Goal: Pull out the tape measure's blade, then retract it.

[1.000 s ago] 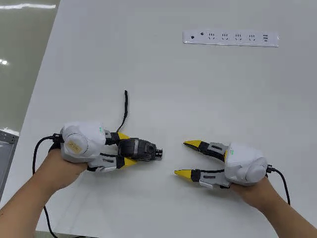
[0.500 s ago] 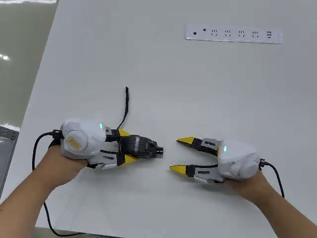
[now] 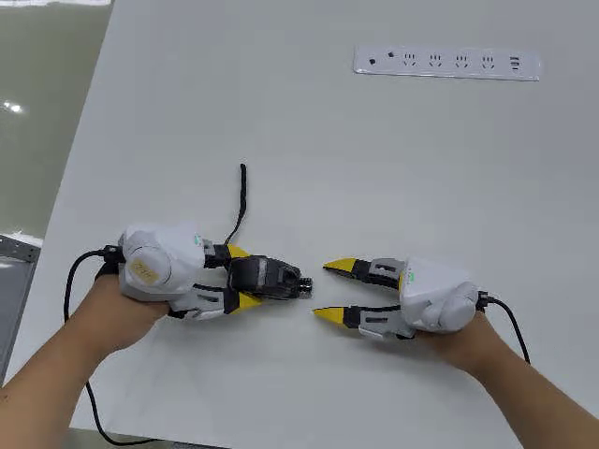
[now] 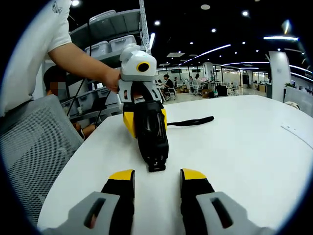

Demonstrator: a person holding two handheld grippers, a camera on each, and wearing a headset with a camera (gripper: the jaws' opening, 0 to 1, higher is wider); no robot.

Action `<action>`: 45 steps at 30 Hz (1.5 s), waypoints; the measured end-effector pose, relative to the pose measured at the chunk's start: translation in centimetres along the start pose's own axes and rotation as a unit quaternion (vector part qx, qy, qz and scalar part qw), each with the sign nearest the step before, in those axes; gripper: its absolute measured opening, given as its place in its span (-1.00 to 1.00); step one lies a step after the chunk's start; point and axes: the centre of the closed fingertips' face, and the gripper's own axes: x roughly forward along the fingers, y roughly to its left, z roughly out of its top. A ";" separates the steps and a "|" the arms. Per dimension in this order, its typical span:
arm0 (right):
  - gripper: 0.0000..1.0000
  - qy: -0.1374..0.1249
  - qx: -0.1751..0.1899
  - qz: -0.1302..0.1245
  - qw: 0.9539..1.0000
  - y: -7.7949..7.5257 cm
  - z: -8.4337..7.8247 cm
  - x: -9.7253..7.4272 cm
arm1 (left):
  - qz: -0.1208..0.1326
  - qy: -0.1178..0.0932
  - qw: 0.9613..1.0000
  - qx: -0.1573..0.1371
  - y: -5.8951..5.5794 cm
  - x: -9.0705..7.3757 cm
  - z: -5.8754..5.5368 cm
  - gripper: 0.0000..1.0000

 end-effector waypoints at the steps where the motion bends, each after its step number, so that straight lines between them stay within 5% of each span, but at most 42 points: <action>1: -0.31 -0.001 -0.002 0.003 1.000 0.0 0.1 0.1 | 0.000 0.001 1.000 0.001 0.0 0.0 0.0 -0.35; 25: -0.67 0.014 -0.024 0.023 0.999 0.0 0.2 2.0 | 0.000 0.002 1.000 0.005 0.3 0.2 -0.4 -0.35; 45: -0.73 0.012 -0.026 0.034 0.999 0.1 0.3 2.3 | 0.000 0.002 1.000 0.005 0.2 0.2 -0.3 -0.35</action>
